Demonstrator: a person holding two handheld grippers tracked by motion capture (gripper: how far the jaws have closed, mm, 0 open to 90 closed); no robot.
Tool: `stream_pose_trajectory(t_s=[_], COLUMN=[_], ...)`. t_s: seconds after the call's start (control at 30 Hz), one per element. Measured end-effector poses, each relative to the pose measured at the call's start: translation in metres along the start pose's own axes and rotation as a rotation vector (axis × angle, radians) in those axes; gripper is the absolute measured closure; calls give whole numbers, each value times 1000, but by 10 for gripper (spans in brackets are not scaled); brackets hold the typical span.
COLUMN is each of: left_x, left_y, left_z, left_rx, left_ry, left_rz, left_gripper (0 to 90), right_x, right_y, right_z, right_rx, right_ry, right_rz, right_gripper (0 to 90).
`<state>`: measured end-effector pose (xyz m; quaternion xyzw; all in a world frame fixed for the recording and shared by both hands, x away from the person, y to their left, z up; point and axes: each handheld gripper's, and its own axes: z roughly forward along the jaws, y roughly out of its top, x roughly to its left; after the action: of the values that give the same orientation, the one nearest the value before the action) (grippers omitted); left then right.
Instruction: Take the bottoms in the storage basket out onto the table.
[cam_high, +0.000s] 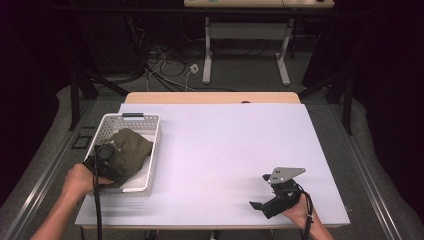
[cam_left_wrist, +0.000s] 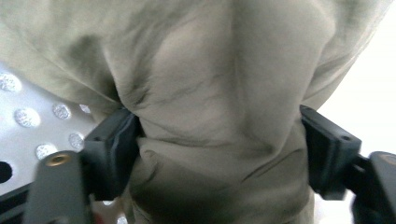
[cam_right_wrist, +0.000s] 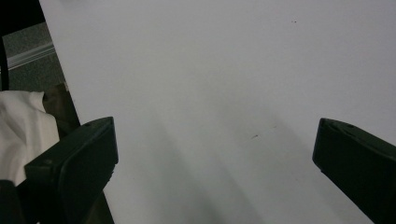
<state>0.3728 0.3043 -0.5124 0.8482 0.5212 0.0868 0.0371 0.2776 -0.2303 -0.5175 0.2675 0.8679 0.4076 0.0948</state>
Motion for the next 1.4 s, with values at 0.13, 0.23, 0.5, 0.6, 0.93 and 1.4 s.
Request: stream_pose_trajectory(t_s=[0.13, 0.23, 0.5, 0.6, 0.93, 1.4], left_x=[2, 3, 6, 8, 13, 20], left_y=[0, -1, -2, -4, -8, -10], left_z=[-1, -1, -4, -6, -12, -28], left_rx=[-4, -12, -36, -62, -145, -246], left_ry=[8, 5, 1, -2, -32, -75], left_rz=[13, 17, 32, 41, 63, 72], left_gripper=[344, 431, 608, 648, 708, 730], right_x=[0, 0, 0, 0, -1, -2], right_y=[0, 0, 0, 0, 0, -1], right_z=[-1, 0, 0, 0, 0, -1], right_rx=[9, 3, 2, 12, 10, 12], right_ry=[-1, 0, -5, -5, -9, -8], right_rz=[-3, -1, -2, -3, 2, 3], right_gripper=[0, 0, 0, 0, 0, 0])
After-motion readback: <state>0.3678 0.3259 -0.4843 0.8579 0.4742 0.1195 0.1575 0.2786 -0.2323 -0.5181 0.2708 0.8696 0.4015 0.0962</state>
